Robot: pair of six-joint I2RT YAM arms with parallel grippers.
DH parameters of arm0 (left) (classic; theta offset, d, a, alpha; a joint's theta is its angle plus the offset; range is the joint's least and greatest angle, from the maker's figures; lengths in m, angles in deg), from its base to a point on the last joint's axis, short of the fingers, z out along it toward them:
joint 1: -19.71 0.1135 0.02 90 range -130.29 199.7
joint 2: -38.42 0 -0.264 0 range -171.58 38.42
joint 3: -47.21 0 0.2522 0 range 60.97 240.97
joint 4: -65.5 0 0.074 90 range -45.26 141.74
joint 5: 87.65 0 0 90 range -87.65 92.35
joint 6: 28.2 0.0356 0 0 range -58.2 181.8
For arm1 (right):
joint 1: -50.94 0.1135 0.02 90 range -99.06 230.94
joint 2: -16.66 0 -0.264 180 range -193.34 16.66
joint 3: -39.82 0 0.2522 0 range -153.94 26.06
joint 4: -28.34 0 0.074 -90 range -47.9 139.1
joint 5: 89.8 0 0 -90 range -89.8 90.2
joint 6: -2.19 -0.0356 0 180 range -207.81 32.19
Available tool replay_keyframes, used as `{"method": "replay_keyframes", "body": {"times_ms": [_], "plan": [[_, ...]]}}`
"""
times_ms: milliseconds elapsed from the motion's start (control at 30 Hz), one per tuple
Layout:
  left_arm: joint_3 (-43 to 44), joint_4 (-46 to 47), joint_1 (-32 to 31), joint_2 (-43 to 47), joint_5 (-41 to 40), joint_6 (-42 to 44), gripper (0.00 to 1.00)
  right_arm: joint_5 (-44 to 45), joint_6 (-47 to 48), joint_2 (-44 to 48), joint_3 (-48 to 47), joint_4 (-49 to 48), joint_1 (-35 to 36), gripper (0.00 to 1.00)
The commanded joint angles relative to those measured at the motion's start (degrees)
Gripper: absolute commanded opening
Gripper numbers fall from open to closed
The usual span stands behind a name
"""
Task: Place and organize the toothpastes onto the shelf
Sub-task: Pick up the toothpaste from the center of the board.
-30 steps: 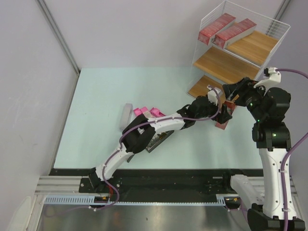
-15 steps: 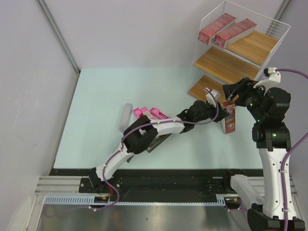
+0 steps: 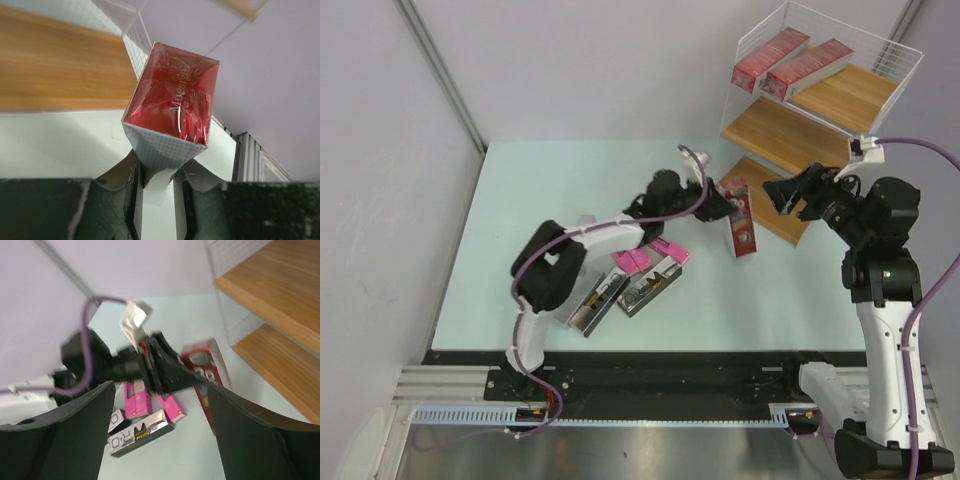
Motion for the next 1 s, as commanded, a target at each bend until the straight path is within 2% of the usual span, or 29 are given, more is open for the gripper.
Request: {"method": "replay_keyframes", "body": {"times_ms": [0, 67, 133, 167, 267, 333, 467, 867, 967], "plan": [[1.27, -6.55, 4.47, 15.87, 11.44, 6.08, 0.21, -14.36, 3.81, -2.53, 1.44, -5.12, 2.47, 0.82], [3.36, -12.16, 7.19, 18.17, 17.57, 7.67, 0.21, -18.68, 5.22, -2.97, 2.23, -6.44, 4.24, 0.85], [4.43, -13.16, 9.82, 20.46, 23.47, 6.36, 0.21, -20.0, 7.5, -3.85, 2.5, -6.44, 7.75, 0.86], [5.3, -12.82, 10.62, 21.16, 29.07, 5.65, 0.21, -20.35, 8.12, -4.38, 2.67, -6.44, 8.81, 0.86], [8.02, -14.99, 12.21, 23.19, 36.56, 5.38, 0.22, -21.59, 9.36, -6.14, 2.76, -6.79, 12.85, 0.86], [11.09, -19.81, 12.21, 23.81, 38.95, 8.09, 0.22, -20.54, 10.15, -7.02, 2.76, -6.88, 15.14, 0.86], [13.57, -22.13, 12.3, 24.51, 43.0, 8.72, 0.25, -18.78, 11.56, -7.37, 2.76, -6.27, 17.43, 0.85], [15.68, -19.76, 12.56, 25.39, 49.95, 5.21, 0.24, -12.98, 12.96, -5.79, 3.02, -4.51, 19.36, 0.82], [13.93, -13.36, 12.56, 26.09, 50.74, 0.92, 0.24, -12.89, 12.88, -6.14, 3.11, -4.69, 19.89, 0.82]]}}
